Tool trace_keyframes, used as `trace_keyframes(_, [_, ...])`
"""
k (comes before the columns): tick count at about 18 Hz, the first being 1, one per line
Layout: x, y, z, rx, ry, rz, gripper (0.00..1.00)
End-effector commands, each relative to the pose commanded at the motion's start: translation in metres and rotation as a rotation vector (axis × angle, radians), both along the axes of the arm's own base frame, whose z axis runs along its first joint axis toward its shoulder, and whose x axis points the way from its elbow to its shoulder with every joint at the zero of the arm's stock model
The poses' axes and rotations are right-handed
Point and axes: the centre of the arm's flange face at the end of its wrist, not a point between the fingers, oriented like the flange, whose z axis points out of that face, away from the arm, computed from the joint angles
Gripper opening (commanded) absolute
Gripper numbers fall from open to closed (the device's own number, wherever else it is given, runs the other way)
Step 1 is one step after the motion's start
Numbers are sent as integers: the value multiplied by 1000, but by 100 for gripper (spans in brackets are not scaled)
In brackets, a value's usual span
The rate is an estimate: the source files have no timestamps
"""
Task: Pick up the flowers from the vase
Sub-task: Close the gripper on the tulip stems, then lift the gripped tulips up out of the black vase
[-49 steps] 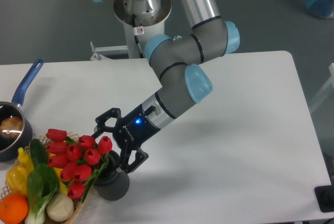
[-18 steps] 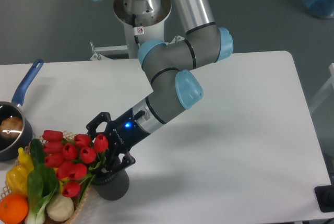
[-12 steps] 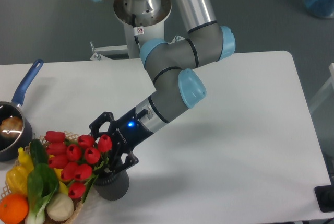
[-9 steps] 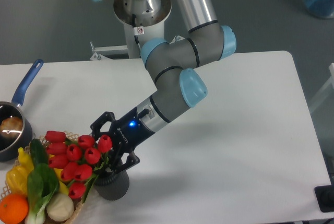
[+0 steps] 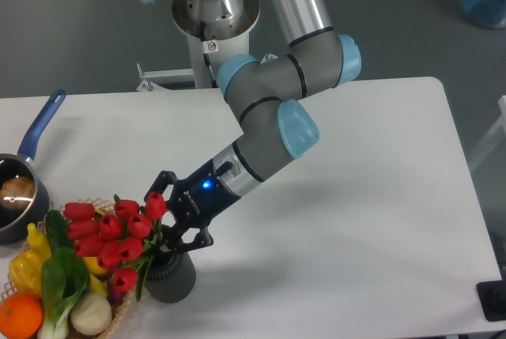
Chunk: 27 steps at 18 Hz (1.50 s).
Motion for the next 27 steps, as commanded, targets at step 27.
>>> trace_keyframes(27, [-1, -13, 22, 43, -21, 20, 44])
